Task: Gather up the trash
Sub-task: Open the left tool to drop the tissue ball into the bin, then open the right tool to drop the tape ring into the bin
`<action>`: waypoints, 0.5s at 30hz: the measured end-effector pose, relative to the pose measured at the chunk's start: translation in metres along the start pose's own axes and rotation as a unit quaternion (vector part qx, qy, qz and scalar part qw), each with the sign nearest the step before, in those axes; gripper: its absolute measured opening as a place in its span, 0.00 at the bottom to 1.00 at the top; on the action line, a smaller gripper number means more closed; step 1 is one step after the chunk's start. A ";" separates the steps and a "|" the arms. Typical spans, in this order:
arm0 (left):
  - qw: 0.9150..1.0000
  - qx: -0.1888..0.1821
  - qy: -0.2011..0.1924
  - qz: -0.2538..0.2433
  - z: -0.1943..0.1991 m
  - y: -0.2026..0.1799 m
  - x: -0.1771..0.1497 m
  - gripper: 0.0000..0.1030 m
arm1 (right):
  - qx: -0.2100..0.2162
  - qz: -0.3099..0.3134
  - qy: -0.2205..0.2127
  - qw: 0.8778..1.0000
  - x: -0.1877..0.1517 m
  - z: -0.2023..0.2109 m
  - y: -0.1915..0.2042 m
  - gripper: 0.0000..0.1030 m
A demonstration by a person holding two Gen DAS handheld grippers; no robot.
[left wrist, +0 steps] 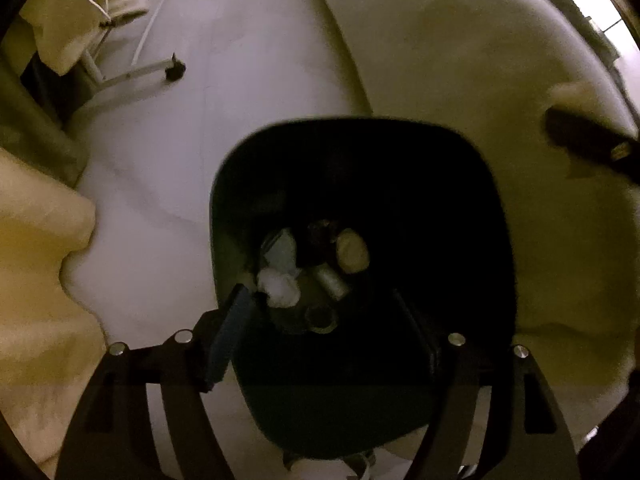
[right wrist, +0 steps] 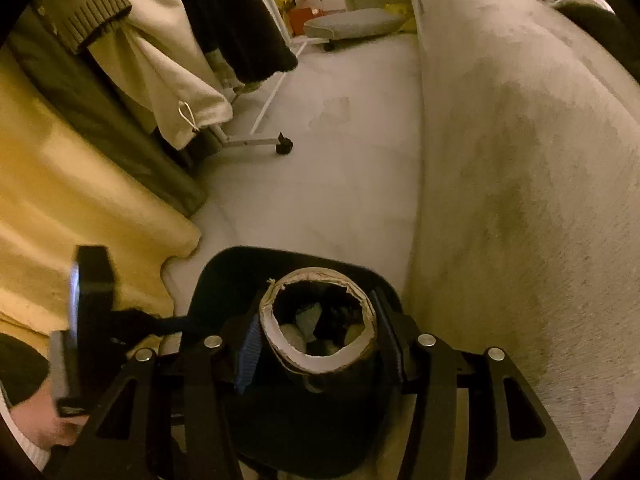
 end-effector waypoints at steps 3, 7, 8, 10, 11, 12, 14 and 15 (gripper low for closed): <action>1.000 -0.006 -0.024 0.001 0.016 0.001 0.006 0.73 | 0.003 0.000 0.006 1.000 -0.005 -0.003 0.001 0.50; 0.999 -0.012 -0.050 -0.003 0.039 -0.001 0.010 0.68 | 0.007 0.001 0.016 1.000 -0.013 -0.010 0.003 0.50; 0.998 -0.013 -0.060 -0.006 0.047 -0.001 0.011 0.68 | 0.009 -0.001 0.018 1.000 -0.014 -0.013 0.003 0.50; 0.997 -0.011 -0.075 -0.010 0.061 -0.001 0.014 0.66 | 0.010 -0.004 0.025 1.000 -0.018 -0.019 0.003 0.50; 0.997 -0.010 -0.081 -0.010 0.066 0.000 0.017 0.64 | 0.008 -0.005 0.030 1.000 -0.021 -0.022 0.002 0.50; 0.996 -0.009 -0.090 -0.010 0.074 0.000 0.019 0.64 | 0.006 -0.005 0.034 0.999 -0.023 -0.025 0.002 0.50; 0.994 -0.004 -0.106 -0.011 0.088 0.000 0.023 0.59 | 0.004 -0.010 0.042 0.999 -0.029 -0.031 -0.001 0.50; 0.993 0.000 -0.121 -0.014 0.099 -0.001 0.026 0.58 | 0.004 -0.012 0.047 0.999 -0.031 -0.035 -0.001 0.50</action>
Point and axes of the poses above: each gripper's, at about its wrist camera, not at the fingertips, and z roughly against the way its jaws point, y to its left, x to its top, the point moved 8 cm from there along -z, roughly the way its jaws point, and after that the axes turned 4 degrees about x, right-handed, at the moved point
